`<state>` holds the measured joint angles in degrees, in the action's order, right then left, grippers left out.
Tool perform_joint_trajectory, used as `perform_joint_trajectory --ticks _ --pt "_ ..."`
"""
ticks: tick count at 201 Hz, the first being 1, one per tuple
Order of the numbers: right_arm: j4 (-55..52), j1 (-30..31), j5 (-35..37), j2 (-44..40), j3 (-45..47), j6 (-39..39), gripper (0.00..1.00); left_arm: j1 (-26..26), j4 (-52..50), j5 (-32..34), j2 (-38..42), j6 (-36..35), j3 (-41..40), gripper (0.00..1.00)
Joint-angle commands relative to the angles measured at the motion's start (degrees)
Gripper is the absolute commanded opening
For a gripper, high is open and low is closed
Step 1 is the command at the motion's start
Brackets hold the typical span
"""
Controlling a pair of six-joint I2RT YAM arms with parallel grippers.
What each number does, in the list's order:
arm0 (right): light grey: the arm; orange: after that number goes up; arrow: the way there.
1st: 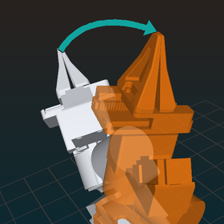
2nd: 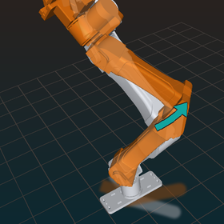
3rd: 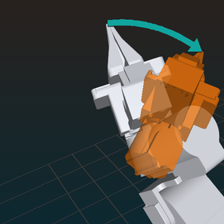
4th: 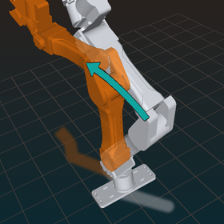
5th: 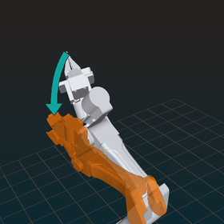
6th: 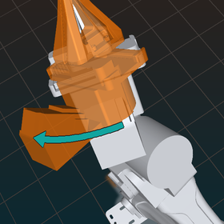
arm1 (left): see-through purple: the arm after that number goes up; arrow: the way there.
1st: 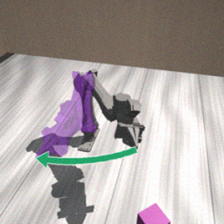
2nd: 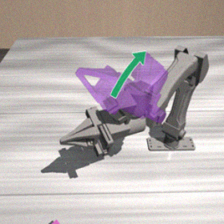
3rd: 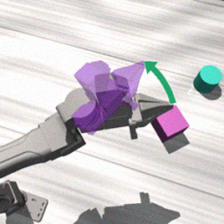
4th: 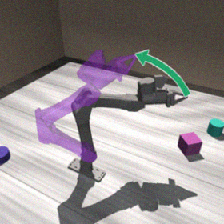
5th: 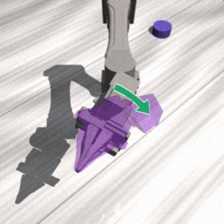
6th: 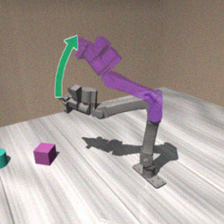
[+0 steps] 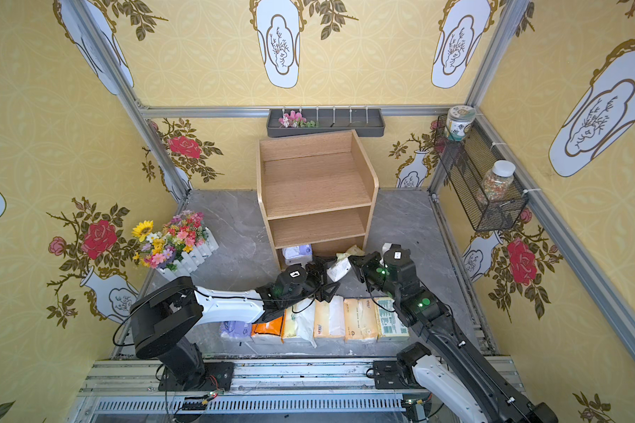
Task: Remove the tissue boxes from the shelf
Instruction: Pick up a box of tissues from the shelf.
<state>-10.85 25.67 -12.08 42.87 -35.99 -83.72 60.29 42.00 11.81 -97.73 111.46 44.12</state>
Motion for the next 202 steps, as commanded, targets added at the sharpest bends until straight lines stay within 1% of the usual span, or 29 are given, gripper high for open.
perform_joint_trajectory --ticks 1,21,44,72,111,134,141,147,151,159,165,172,176,185,197,199,202 --pt "-1.01 0.50 -0.84 -1.39 -0.45 -0.45 0.00 -0.03 4.91 1.29 -0.57 15.09 0.00 0.94" --pt "-2.06 1.12 -1.02 -2.96 0.56 -0.88 0.00 -0.13 5.57 1.96 -0.36 15.54 0.09 0.94" --pt "-3.22 1.87 -1.24 -4.58 1.90 -1.32 0.00 -0.10 5.98 2.56 -0.15 15.83 0.09 0.87" --pt "-5.27 2.50 -1.14 -6.37 2.65 -1.24 0.00 -0.16 6.44 3.04 0.12 15.63 -0.08 0.68" --pt "-9.08 2.59 -1.11 -8.14 2.68 -0.16 0.00 -0.10 6.00 4.38 1.61 13.27 -1.13 0.44" --pt "-12.55 2.54 -1.71 -7.46 1.48 2.40 0.00 -0.20 4.36 5.09 3.56 10.08 -1.23 0.29" --pt "-13.83 2.54 -2.25 -6.71 0.52 4.28 0.00 -0.25 3.85 5.52 4.42 9.07 -1.44 0.27" --pt "-16.00 2.54 -2.34 -5.85 -0.88 5.67 0.08 -0.18 2.92 5.92 5.38 8.05 -1.57 0.26" --pt "-17.51 2.54 -2.40 -5.34 -1.97 6.74 0.16 -0.25 2.01 6.21 6.09 7.46 -1.66 0.26" --pt "-20.17 2.55 -2.35 -4.35 -4.03 8.94 0.35 -0.22 -0.08 6.89 7.72 5.86 -1.71 0.24" --pt "-22.22 2.54 -2.13 -3.71 -5.55 10.41 0.53 -0.35 -1.53 7.23 8.70 4.83 -1.75 0.23" --pt "-24.31 2.54 -1.80 -3.26 -7.30 12.03 0.68 -0.35 -3.08 7.68 10.05 3.33 -1.97 0.23" --pt "-25.45 2.55 -1.61 -3.09 -8.11 12.88 0.75 -0.33 -3.85 7.82 10.84 2.47 -2.08 0.23" --pt "-27.53 2.54 -1.08 -2.65 -10.03 14.58 0.87 -0.43 -5.05 8.01 12.39 0.63 -2.64 0.22" --pt "-30.04 2.45 -0.34 -2.12 -12.12 17.03 0.99 -0.66 -5.52 7.45 14.16 -2.40 -3.67 0.22" --pt "-30.40 2.45 -0.32 -1.97 -12.45 17.44 1.00 -0.74 -5.52 7.31 14.39 -2.85 -3.86 0.22" --pt "-30.88 2.45 -0.36 -1.76 -12.85 17.99 0.98 -0.83 -5.59 6.86 14.80 -4.08 -4.14 0.22"
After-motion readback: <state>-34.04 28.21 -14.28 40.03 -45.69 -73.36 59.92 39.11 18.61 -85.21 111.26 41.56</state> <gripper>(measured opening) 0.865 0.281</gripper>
